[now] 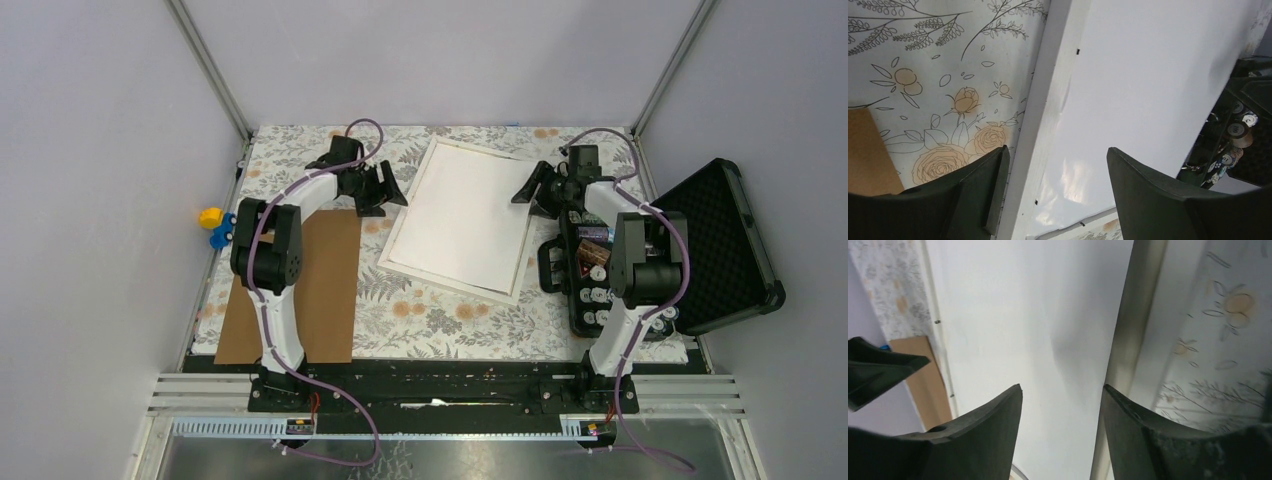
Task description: Put the photo into the frame
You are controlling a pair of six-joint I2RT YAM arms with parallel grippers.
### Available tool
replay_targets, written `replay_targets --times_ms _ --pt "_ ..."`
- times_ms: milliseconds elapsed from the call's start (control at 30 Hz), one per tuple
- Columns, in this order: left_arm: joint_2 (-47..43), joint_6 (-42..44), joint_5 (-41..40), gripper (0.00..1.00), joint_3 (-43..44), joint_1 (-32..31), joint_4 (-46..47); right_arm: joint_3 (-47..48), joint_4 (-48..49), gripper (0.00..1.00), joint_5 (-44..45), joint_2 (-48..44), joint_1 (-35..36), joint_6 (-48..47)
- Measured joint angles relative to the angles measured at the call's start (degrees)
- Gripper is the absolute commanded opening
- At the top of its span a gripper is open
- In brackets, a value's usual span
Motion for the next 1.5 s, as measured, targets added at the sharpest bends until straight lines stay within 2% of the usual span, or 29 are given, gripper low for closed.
replay_targets --times_ms 200,367,500,633,800,867,933,1133,1300,1500 --pt "-3.6 0.3 -0.5 0.78 0.0 0.0 -0.1 3.5 -10.4 0.69 7.6 -2.0 0.1 -5.1" --pt "-7.7 0.9 -0.8 0.79 -0.5 -0.1 0.0 0.7 -14.2 0.70 13.2 -5.7 1.8 -6.7" --pt "-12.0 2.1 -2.1 0.81 -1.1 -0.4 -0.2 -1.3 -17.0 0.75 15.2 -10.1 5.8 -7.9" --pt "-17.9 3.8 -7.4 0.85 -3.4 -1.1 0.2 -4.2 -15.7 0.76 13.3 -17.1 13.8 -7.5" --pt "-32.2 2.6 -11.0 0.85 -16.5 0.2 -1.2 -9.6 -3.4 0.76 5.7 -21.7 26.6 1.5" --pt "-38.3 2.0 -12.6 0.89 -21.4 3.4 -4.9 -13.0 4.2 0.76 3.4 -21.4 31.8 7.5" --pt "-44.0 1.7 -15.8 0.98 -25.0 7.6 -8.6 -16.7 12.4 0.76 2.1 -20.3 36.6 14.0" --pt "-57.8 1.2 -27.4 0.99 -31.7 19.0 -15.0 -22.2 30.1 0.76 1.7 -13.6 49.4 29.6" --pt "-57.6 0.3 -34.9 0.99 -37.4 28.9 -12.7 -21.6 37.9 0.76 2.9 -8.2 55.6 35.1" --pt "-51.8 0.5 -41.5 0.99 -43.2 35.2 -4.3 -16.8 40.1 0.75 5.2 0.0 57.7 36.6"
